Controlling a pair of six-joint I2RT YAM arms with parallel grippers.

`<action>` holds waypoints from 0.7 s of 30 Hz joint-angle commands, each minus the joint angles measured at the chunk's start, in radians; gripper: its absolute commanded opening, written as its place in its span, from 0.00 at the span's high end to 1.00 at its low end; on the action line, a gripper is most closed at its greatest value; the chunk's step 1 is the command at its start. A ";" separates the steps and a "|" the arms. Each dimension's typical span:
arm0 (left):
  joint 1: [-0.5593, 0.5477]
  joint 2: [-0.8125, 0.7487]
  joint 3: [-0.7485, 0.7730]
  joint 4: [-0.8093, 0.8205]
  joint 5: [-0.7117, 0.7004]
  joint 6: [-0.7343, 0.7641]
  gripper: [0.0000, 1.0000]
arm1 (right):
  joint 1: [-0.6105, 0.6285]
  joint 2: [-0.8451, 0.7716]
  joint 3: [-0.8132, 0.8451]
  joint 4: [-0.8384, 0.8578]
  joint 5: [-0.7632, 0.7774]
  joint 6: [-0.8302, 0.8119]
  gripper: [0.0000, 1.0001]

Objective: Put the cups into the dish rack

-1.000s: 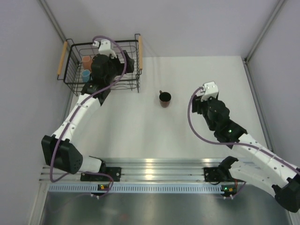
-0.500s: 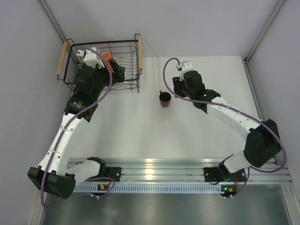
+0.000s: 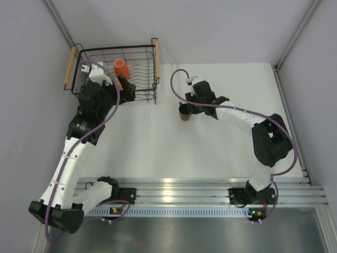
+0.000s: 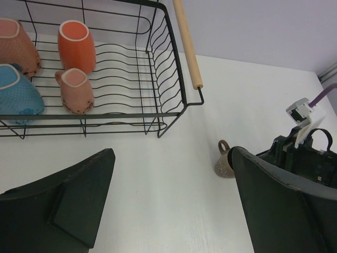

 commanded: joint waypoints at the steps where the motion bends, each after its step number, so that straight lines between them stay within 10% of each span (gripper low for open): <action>1: 0.006 -0.031 0.003 -0.006 -0.012 0.012 0.01 | -0.009 0.024 0.061 0.002 -0.014 0.019 0.61; 21: 0.009 -0.043 0.003 -0.027 -0.022 0.026 0.01 | -0.009 0.099 0.109 -0.042 0.039 -0.009 1.00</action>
